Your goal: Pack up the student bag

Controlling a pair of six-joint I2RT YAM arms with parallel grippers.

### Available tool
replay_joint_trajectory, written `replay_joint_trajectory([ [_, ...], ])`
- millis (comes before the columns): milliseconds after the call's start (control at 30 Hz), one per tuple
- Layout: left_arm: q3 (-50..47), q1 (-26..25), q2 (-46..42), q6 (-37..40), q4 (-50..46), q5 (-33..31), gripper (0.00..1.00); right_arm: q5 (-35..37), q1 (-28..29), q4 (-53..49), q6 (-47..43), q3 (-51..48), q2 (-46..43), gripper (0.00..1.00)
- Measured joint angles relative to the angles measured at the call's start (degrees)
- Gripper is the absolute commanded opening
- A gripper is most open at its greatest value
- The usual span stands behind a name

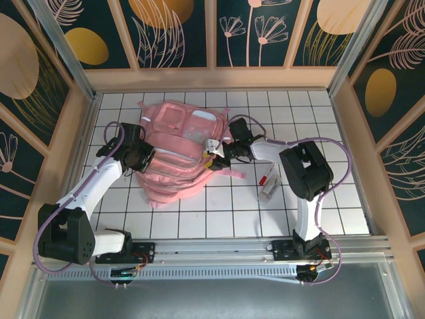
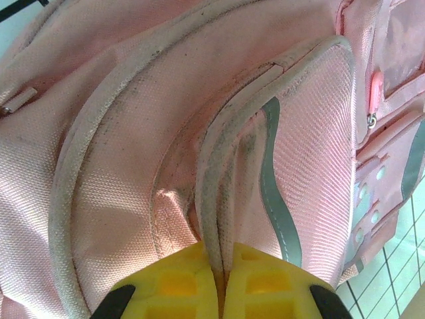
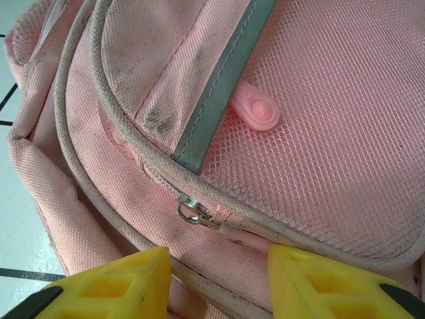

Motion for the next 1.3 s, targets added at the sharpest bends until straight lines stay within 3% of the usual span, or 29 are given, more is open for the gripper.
replay_joint_trajectory([
  [233, -0.50, 0.00, -0.39, -0.57, 0.63, 0.70, 0.00, 6.80, 1.95, 5.55, 0.31, -3.19, -0.48, 0.46],
  [600, -2.34, 0.00, -1.86, -1.20, 2.69, 1.53, 0.00, 13.09, 1.03, 10.34, 9.49, -2.97, -0.83, 0.48],
  [767, -3.89, 0.00, -2.91, -2.29, 3.63, 2.51, 0.00, 12.63, 1.11, 9.53, 10.12, -2.43, -0.63, 0.45],
  [1233, -5.07, 0.26, -3.37, -3.58, 3.76, 2.80, 0.00, 9.03, 2.08, -1.44, 1.27, 0.44, 0.11, 0.42],
  [1300, -5.11, 0.26, -3.39, -3.61, 3.82, 2.78, 0.00, 7.91, 2.10, -1.97, 0.79, 0.42, 0.13, 0.37],
])
